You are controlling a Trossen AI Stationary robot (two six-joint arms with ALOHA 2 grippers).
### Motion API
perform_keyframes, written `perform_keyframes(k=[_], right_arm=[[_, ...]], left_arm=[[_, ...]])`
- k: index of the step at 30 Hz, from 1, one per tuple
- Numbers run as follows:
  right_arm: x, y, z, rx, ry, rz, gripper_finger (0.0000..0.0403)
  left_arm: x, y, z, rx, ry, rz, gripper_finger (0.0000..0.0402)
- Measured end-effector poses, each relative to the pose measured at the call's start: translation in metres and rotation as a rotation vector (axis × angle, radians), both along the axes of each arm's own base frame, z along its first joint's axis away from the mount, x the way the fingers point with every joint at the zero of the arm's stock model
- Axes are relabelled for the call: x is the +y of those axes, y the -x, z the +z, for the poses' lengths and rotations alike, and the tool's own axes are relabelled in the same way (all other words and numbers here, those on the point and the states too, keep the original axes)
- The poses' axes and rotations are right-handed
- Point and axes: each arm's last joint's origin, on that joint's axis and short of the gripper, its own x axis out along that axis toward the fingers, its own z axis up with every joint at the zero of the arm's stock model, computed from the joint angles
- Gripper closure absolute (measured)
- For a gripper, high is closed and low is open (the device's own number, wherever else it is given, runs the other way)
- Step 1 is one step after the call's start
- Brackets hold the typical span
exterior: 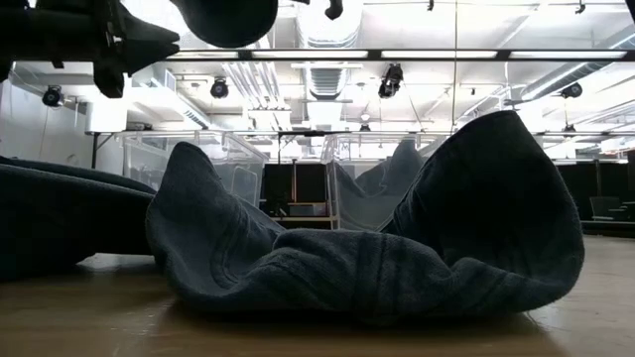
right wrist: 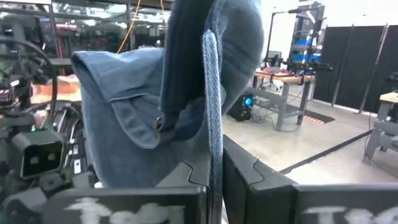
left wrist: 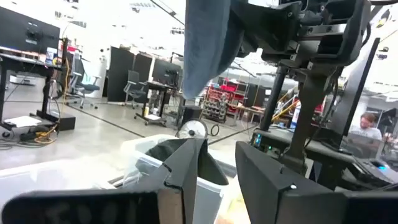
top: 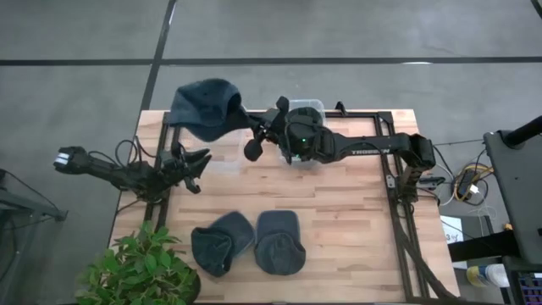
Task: Pick & Place hat
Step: Put the right blue cap into the left transparent bin
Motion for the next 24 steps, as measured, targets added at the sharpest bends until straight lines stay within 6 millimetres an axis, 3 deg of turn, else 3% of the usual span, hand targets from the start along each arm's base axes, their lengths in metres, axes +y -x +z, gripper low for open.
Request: perform_keyframes(k=[24], right_arm=[[0.006, -0.003, -0.008, 0.011, -0.068, 0.076, 0.0390]], left_arm=[[0.001, 0.003, 0.027, -0.069, -0.071, 0.048, 0.0298]])
